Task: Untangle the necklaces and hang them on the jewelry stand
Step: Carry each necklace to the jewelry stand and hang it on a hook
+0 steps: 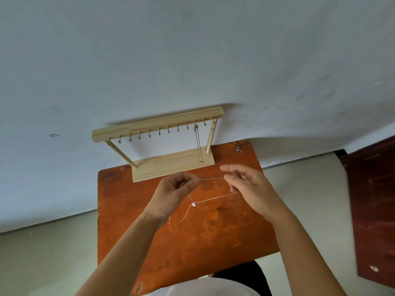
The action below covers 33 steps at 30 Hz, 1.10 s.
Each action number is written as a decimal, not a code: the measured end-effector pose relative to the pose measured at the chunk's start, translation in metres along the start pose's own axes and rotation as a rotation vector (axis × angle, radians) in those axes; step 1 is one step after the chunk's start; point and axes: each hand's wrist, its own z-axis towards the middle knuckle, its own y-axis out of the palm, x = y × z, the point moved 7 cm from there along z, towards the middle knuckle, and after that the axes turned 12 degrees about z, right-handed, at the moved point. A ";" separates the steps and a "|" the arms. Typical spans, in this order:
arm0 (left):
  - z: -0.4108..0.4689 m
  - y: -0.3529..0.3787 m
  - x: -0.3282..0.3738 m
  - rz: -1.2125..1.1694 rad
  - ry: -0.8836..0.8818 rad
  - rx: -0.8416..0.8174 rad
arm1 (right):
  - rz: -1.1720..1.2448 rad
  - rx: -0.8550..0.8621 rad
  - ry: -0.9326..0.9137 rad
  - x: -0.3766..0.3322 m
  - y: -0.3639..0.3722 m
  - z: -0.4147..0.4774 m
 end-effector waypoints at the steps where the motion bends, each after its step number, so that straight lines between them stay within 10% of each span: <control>1: -0.001 -0.004 0.001 -0.016 0.005 0.017 | -0.040 -0.025 -0.008 -0.003 0.004 -0.001; 12: 0.008 -0.046 0.001 -0.071 0.029 0.234 | 0.089 -0.123 -0.104 -0.051 0.044 0.018; 27: 0.034 -0.055 -0.012 -0.444 -0.193 0.316 | -0.567 0.341 -0.580 -0.114 0.075 0.074; 33: 0.035 -0.057 -0.016 -0.383 -0.189 0.348 | -0.412 0.489 -0.617 -0.092 0.068 0.065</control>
